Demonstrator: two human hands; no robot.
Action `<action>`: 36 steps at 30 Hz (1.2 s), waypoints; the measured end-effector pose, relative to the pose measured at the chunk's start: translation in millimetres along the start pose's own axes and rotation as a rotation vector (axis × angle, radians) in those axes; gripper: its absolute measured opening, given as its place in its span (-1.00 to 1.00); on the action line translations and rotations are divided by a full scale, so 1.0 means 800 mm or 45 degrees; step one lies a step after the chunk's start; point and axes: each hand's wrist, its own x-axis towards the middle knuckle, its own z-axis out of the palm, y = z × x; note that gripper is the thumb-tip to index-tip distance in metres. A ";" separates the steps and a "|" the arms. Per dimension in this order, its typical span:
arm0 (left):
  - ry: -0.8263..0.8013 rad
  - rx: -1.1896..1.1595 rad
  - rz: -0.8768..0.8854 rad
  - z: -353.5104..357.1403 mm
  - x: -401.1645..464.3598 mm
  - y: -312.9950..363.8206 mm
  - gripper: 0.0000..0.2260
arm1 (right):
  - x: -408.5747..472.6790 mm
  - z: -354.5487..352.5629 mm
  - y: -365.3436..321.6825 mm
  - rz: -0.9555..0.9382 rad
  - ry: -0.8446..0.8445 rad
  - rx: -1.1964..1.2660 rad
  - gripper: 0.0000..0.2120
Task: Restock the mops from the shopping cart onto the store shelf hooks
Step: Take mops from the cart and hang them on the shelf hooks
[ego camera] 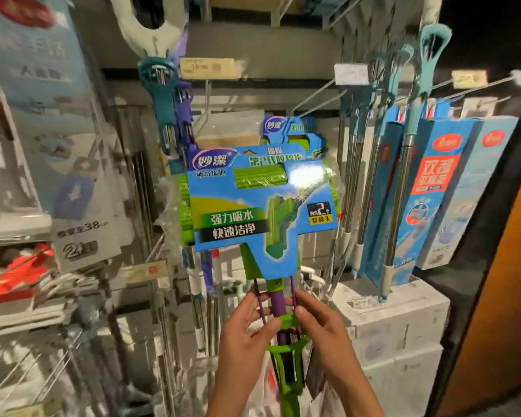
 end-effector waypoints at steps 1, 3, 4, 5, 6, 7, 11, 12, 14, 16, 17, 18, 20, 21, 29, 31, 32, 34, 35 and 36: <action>-0.001 -0.010 0.000 0.012 0.010 -0.003 -0.54 | 0.014 -0.011 0.001 -0.009 -0.001 0.006 -0.69; -0.002 -0.018 -0.016 0.036 0.028 -0.006 -0.53 | 0.039 -0.033 0.005 -0.032 -0.003 0.004 -0.69; -0.007 -0.022 -0.013 0.047 0.037 -0.007 -0.54 | 0.049 -0.044 0.006 -0.040 -0.004 0.000 -0.66; -0.015 -0.010 -0.011 0.058 0.045 -0.008 -0.52 | 0.060 -0.056 0.009 -0.045 -0.005 -0.008 -0.64; -0.019 -0.005 -0.001 0.073 0.054 -0.010 -0.52 | 0.073 -0.070 0.009 -0.052 -0.013 -0.009 -0.63; -0.019 0.003 0.003 0.084 0.060 -0.010 -0.53 | 0.082 -0.081 0.011 -0.059 -0.023 -0.027 -0.64; 0.004 0.019 0.033 0.134 0.093 -0.016 -0.55 | 0.122 -0.129 0.005 -0.098 -0.061 -0.086 -0.64; -0.014 0.034 0.054 0.146 0.099 -0.017 -0.56 | 0.128 -0.138 0.002 -0.108 -0.069 -0.090 -0.64; 0.003 -0.007 0.040 0.170 0.114 -0.020 -0.45 | 0.145 -0.158 -0.005 -0.141 -0.075 -0.080 -0.66; 0.008 -0.039 0.041 0.189 0.129 -0.027 -0.39 | 0.161 -0.176 -0.008 -0.150 -0.077 -0.050 -0.65; 0.004 -0.017 0.064 0.196 0.137 -0.031 -0.44 | 0.168 -0.183 -0.009 -0.160 -0.079 -0.041 -0.67; -0.002 0.018 0.071 0.205 0.145 -0.034 -0.49 | 0.176 -0.190 -0.011 -0.171 -0.083 -0.031 -0.69; 0.021 0.026 0.053 0.217 0.156 -0.035 -0.48 | 0.190 -0.199 -0.011 -0.194 -0.074 -0.049 -0.70; 0.033 0.013 0.040 0.223 0.161 -0.035 -0.45 | 0.198 -0.204 -0.012 -0.196 -0.065 -0.056 -0.71; 0.041 0.040 0.029 0.246 0.182 -0.043 -0.33 | 0.250 -0.213 -0.048 0.022 0.000 -0.059 -0.55; 0.020 0.044 0.006 0.248 0.187 -0.049 -0.33 | 0.265 -0.213 -0.052 0.069 0.035 -0.140 -0.64; -0.003 0.054 0.001 0.250 0.188 -0.053 -0.33 | 0.273 -0.214 -0.052 0.064 0.042 -0.181 -0.69; -0.045 0.078 0.000 0.252 0.193 -0.061 -0.33 | 0.288 -0.218 -0.053 0.044 0.058 -0.218 -0.71; -0.054 0.084 -0.003 0.252 0.195 -0.063 -0.34 | 0.294 -0.221 -0.050 0.047 0.070 -0.220 -0.64; -0.060 0.085 0.004 0.253 0.199 -0.064 -0.35 | 0.300 -0.223 -0.046 0.032 0.074 -0.193 -0.52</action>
